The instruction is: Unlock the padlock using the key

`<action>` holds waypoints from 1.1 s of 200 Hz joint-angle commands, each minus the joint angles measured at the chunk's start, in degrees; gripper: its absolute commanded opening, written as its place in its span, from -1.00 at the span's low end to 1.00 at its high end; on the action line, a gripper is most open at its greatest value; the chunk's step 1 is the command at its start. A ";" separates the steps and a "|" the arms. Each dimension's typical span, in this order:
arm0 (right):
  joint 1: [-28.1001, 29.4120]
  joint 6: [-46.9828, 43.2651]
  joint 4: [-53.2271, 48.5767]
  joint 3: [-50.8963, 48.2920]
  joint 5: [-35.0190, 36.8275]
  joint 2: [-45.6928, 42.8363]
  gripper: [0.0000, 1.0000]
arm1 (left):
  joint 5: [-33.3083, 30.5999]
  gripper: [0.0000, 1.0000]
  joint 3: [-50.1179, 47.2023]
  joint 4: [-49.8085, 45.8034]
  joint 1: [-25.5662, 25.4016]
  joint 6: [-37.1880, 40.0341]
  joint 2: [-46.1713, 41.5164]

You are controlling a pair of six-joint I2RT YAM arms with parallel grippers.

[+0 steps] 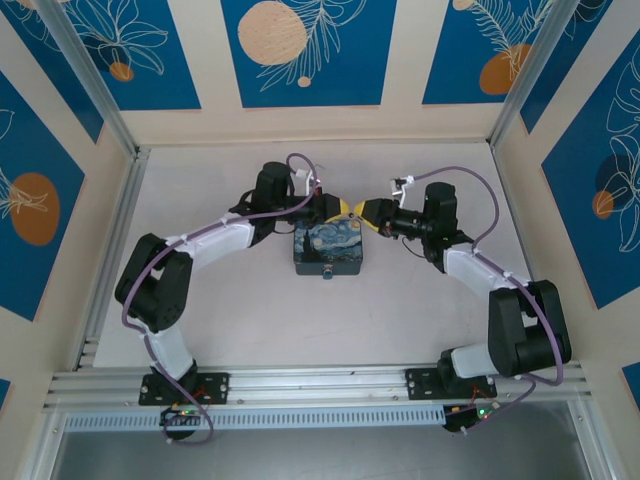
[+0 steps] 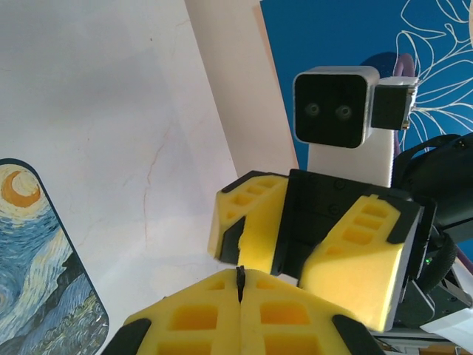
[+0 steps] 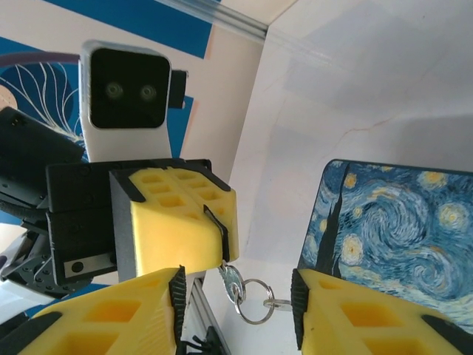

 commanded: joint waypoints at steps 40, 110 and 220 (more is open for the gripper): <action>2.20 -1.26 1.65 1.51 -2.47 2.42 -0.34 | 0.91 -1.00 1.52 2.10 0.48 -0.56 0.86; 2.16 -2.25 -0.45 1.17 -0.58 1.85 -1.00 | -0.96 -0.80 0.88 1.87 0.57 -1.97 0.35; 14.37 -27.52 -27.89 6.42 36.55 -9.68 -1.00 | -14.93 0.58 -1.73 -9.40 1.19 -24.19 -8.13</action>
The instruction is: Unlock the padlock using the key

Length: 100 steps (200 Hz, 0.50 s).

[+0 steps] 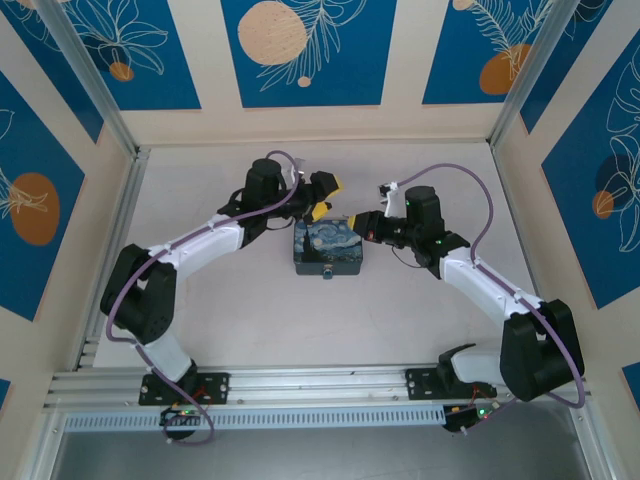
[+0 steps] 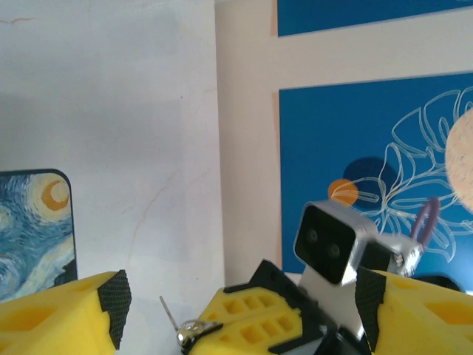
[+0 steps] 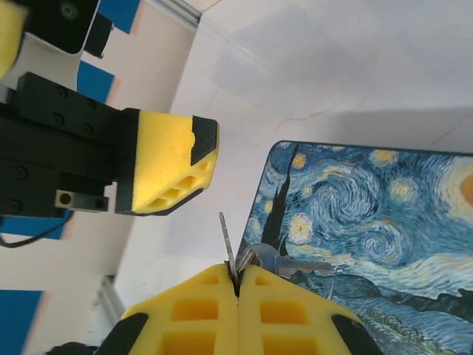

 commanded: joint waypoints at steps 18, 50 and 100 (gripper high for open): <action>8.74 -16.93 -5.96 2.41 25.25 -3.18 -1.00 | -3.19 0.55 -0.25 -9.18 0.20 -10.96 -2.53; 15.27 -25.27 -0.44 0.68 36.86 -3.78 -1.00 | -4.45 0.41 -0.44 -12.29 -1.14 -15.21 -2.45; 18.67 -28.97 2.45 0.61 42.60 -2.43 -1.00 | -4.84 0.08 -1.31 -11.55 -2.29 -17.12 -1.72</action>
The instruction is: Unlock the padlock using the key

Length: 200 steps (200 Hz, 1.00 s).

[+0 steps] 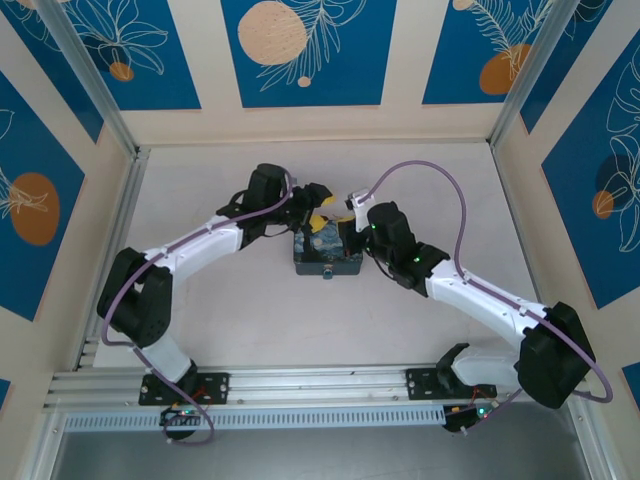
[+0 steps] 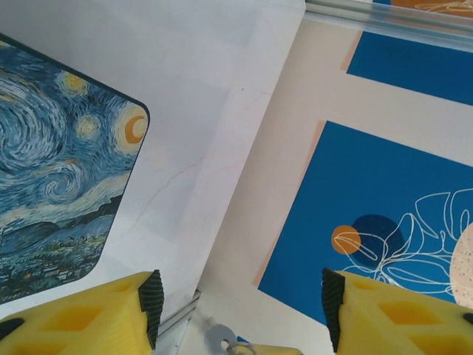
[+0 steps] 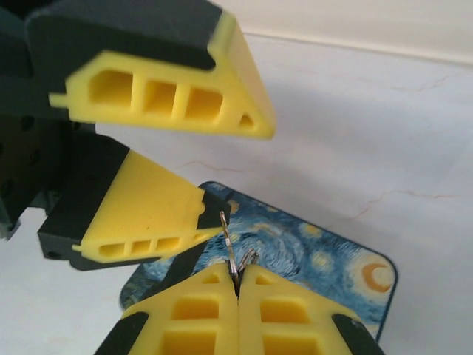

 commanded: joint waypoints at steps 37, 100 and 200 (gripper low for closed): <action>0.92 -3.75 3.14 0.22 5.94 1.93 -1.00 | -0.74 -0.07 -1.37 0.68 -1.60 -2.98 0.32; 1.10 -3.30 3.23 1.07 5.14 3.68 -1.00 | -0.97 -0.17 -1.34 1.39 -2.00 -3.48 1.16; 1.27 -2.67 3.46 0.50 4.18 3.76 -1.00 | -0.66 -0.38 0.01 2.18 -2.35 -3.57 3.65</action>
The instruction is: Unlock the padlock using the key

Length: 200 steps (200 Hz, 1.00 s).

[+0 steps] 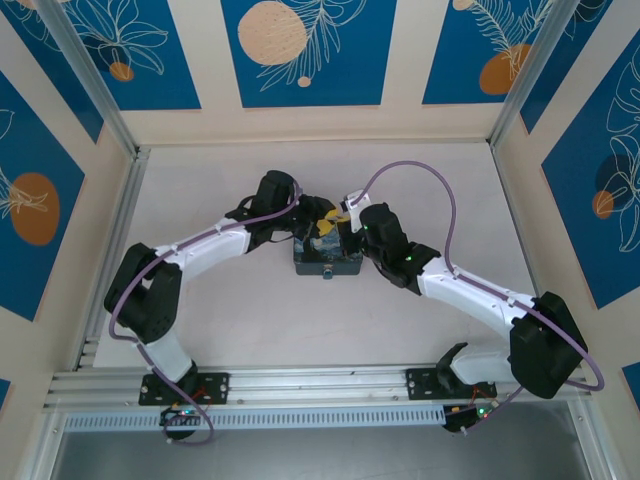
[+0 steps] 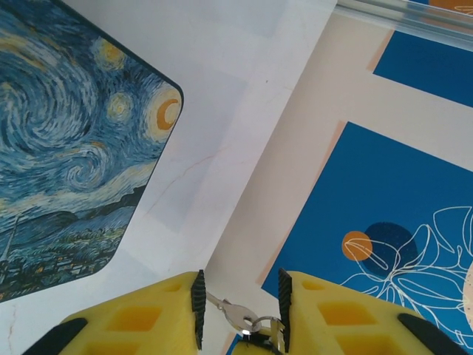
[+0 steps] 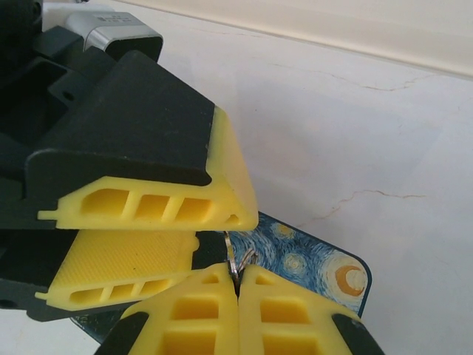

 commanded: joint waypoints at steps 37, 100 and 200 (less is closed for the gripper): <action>0.38 -0.02 2.02 0.41 0.12 0.60 -1.00 | -0.47 -0.50 1.07 1.06 -0.71 -0.34 1.37; 0.40 0.47 2.16 0.50 -0.10 0.97 -1.00 | -0.49 -0.82 1.22 1.61 -0.99 -0.34 1.54; -4.22 8.29 -6.06 -0.18 -1.33 -8.29 0.22 | -2.62 -1.00 -0.30 3.67 0.24 12.48 0.17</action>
